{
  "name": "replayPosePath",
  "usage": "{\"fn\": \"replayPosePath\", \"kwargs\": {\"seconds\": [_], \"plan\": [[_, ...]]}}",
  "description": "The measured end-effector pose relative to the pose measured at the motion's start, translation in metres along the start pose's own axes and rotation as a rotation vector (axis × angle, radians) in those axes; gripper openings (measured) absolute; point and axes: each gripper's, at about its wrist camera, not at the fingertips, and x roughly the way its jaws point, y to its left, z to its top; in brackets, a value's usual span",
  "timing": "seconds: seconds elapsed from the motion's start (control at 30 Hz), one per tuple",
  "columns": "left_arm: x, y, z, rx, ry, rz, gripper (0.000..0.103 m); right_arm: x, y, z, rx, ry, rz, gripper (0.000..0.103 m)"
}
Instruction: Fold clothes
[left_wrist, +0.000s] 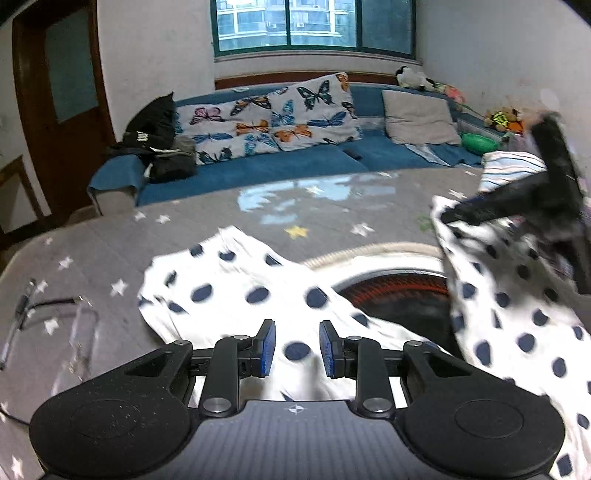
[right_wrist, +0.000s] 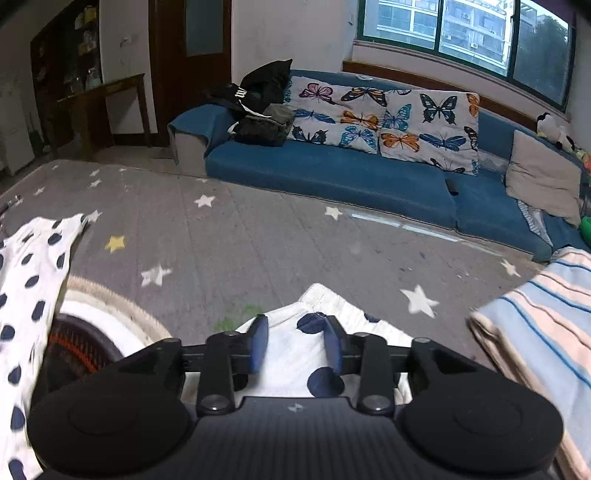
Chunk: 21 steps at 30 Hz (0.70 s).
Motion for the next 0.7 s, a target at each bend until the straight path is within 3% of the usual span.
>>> {"fn": "replayPosePath", "kwargs": {"seconds": [0.13,0.33,0.7], "plan": [[-0.017,-0.003,-0.016,0.002,0.005,-0.006,0.028,-0.008,0.004,0.004,-0.022,-0.002,-0.001,0.035],[-0.046,0.007,-0.038,-0.041,0.014,0.011,0.030,-0.055,0.006,-0.007,-0.046,-0.002,0.005,0.042],[-0.079,0.020,-0.083,-0.155,0.040,0.037,0.028,-0.127,0.021,-0.081,-0.038,0.068,0.050,0.041]]}}
